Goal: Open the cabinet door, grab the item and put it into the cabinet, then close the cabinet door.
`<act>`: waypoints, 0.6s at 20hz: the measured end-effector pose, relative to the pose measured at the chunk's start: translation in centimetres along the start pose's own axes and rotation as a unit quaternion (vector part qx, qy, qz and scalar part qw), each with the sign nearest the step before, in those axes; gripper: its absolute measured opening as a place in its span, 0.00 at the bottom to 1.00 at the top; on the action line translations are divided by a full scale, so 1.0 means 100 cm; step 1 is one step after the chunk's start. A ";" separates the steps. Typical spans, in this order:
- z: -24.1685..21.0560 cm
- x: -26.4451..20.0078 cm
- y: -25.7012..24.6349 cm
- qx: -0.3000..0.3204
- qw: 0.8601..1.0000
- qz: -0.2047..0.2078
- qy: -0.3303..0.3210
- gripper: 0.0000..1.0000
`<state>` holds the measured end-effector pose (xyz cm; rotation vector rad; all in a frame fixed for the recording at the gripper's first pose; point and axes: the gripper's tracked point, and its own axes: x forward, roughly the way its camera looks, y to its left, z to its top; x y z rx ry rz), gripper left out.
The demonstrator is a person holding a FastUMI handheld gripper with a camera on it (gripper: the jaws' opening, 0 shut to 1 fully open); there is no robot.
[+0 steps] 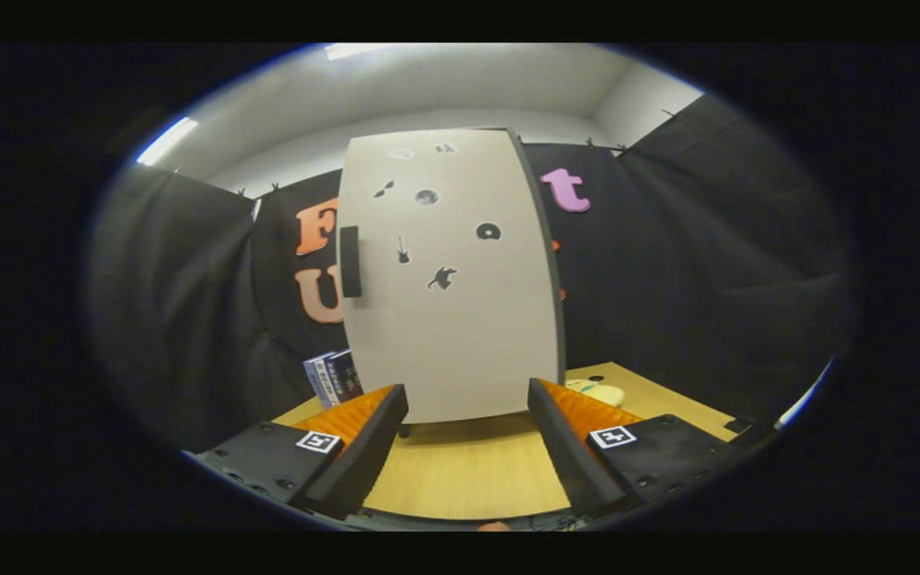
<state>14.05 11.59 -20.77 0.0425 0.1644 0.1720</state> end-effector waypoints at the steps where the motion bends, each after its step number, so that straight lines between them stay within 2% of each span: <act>1: 0.009 -0.009 -0.016 0.004 1.000 -0.010 -0.013 0.98; 6: 0.027 -0.044 -0.072 0.004 0.998 -0.045 -0.038 0.97; 12: 0.021 -0.053 -0.112 -0.009 0.997 -0.071 -0.032 0.97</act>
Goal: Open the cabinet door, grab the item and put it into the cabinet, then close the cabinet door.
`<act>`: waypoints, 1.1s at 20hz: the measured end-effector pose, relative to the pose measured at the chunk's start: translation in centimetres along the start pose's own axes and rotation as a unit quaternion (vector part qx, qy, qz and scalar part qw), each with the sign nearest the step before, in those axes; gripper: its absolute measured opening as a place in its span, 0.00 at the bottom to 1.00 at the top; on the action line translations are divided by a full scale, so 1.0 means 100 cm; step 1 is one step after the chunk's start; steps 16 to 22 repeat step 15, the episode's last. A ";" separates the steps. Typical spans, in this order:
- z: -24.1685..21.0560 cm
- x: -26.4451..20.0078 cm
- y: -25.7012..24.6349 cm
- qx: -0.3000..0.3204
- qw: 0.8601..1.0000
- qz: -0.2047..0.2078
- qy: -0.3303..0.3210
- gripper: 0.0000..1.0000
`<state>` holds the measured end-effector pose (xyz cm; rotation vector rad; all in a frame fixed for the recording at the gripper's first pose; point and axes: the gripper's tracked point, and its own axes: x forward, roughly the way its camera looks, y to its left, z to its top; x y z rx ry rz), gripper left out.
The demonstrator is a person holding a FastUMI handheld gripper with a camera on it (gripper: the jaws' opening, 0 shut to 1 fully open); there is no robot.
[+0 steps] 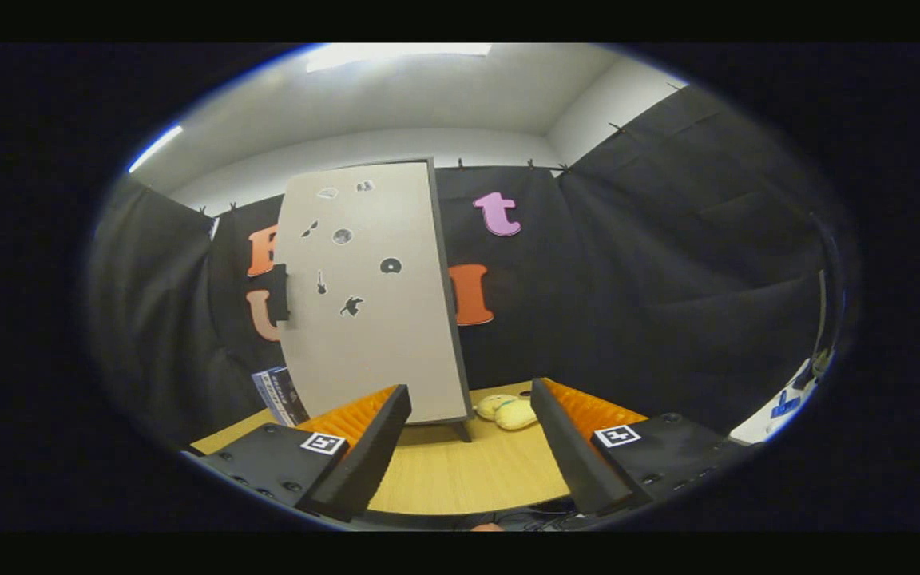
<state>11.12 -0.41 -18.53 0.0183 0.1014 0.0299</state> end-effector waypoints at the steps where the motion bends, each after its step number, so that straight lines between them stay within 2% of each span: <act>1: 0.000 -0.001 -0.006 -0.005 1.000 -0.004 0.000 0.98; 11: -0.001 -0.002 -0.007 0.000 1.000 0.012 -0.007 0.98; 22: -0.001 -0.001 -0.005 -0.002 1.000 0.010 -0.010 0.97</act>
